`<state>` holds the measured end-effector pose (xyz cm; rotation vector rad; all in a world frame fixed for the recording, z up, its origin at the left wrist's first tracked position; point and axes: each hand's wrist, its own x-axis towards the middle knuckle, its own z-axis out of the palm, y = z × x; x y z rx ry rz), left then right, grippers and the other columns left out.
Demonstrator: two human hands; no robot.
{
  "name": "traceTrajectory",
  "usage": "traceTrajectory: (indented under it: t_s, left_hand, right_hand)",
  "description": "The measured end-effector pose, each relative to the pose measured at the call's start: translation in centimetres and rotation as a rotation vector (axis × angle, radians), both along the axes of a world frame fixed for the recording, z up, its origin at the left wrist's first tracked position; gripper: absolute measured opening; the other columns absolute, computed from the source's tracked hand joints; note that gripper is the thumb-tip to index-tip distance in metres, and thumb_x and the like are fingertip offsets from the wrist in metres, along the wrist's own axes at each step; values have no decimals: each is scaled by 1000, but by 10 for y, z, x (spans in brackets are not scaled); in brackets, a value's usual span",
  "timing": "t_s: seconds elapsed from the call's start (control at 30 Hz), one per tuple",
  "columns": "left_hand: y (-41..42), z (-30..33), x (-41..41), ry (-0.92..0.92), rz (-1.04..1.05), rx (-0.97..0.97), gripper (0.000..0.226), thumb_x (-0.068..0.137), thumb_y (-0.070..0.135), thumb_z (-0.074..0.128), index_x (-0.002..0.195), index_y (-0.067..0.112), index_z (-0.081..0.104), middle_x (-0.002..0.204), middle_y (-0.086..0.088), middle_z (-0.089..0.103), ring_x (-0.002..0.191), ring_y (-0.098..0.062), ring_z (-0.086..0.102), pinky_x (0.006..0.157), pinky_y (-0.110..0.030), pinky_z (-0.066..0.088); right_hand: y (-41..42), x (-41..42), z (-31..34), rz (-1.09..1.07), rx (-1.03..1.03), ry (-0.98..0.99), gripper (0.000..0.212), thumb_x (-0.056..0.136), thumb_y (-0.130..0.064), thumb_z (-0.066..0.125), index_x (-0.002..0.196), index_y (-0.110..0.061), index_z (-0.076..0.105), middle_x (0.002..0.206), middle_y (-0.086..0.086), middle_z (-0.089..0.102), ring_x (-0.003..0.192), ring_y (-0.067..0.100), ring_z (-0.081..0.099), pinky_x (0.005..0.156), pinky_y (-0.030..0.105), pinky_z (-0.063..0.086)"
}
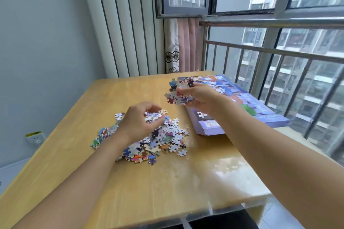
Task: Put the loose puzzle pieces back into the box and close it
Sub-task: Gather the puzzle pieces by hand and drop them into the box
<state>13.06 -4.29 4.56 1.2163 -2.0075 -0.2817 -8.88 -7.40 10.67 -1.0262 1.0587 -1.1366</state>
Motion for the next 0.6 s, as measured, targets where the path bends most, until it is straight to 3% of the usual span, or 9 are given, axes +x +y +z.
traceTrajectory:
  t_s: [0.13, 0.23, 0.3, 0.37, 0.47, 0.5, 0.6]
  left_hand:
    - [1, -12, -54, -338, -122, 101, 74, 74, 54, 81, 138, 28, 54, 140, 10, 50, 130, -8, 45, 105, -24, 38]
    - [-7, -21, -92, -323, -142, 62, 78, 72, 58, 78, 139, 29, 51, 145, 10, 47, 134, -11, 40, 106, -31, 40]
    - [-16, -24, -112, -291, -179, 29, 50, 78, 42, 76, 124, 27, 63, 129, 8, 60, 124, -18, 51, 90, -24, 41]
    - [-23, -25, -122, -233, -195, 4, 14, 86, 33, 70, 98, 26, 73, 93, 7, 67, 96, -23, 63, 71, -26, 41]
    - [-28, -14, -128, -99, -134, 14, 31, 97, 43, 62, 94, 18, 79, 64, -2, 59, 61, -16, 54, 55, -20, 34]
    - [-29, -7, -129, -64, -121, 34, 31, 97, 44, 61, 95, 20, 81, 57, 2, 55, 55, -12, 49, 54, -19, 32]
    - [-38, 9, -127, 128, -127, 108, 18, 93, 38, 69, 78, 27, 71, 60, 22, 59, 58, 1, 53, 60, -18, 42]
  right_hand:
    - [7, -18, 12, -6, 23, -62, 36, 85, 0, 74, 118, 5, 61, 116, 20, 71, 102, 30, 72, 79, 42, 61]
    - [15, -28, 19, 4, 30, -68, 35, 86, -2, 74, 119, 4, 62, 116, 18, 71, 102, 28, 72, 73, 36, 62]
    - [18, -35, 23, -6, 39, -75, 34, 87, -3, 74, 118, 4, 63, 116, 17, 72, 102, 26, 73, 70, 34, 62]
    - [22, -40, 27, -6, 39, -87, 38, 85, -3, 75, 120, 4, 62, 118, 18, 71, 102, 27, 72, 72, 36, 62]
    - [33, -46, 35, 1, 41, -98, 45, 83, -4, 77, 123, 4, 59, 120, 19, 69, 103, 26, 72, 78, 38, 62]
    - [37, -47, 38, 7, 36, -100, 45, 83, -4, 77, 123, 3, 57, 121, 18, 69, 103, 26, 72, 84, 40, 61]
    - [52, -49, 46, 38, 20, -132, 46, 85, -3, 75, 125, 4, 54, 123, 20, 67, 104, 29, 72, 93, 46, 58]
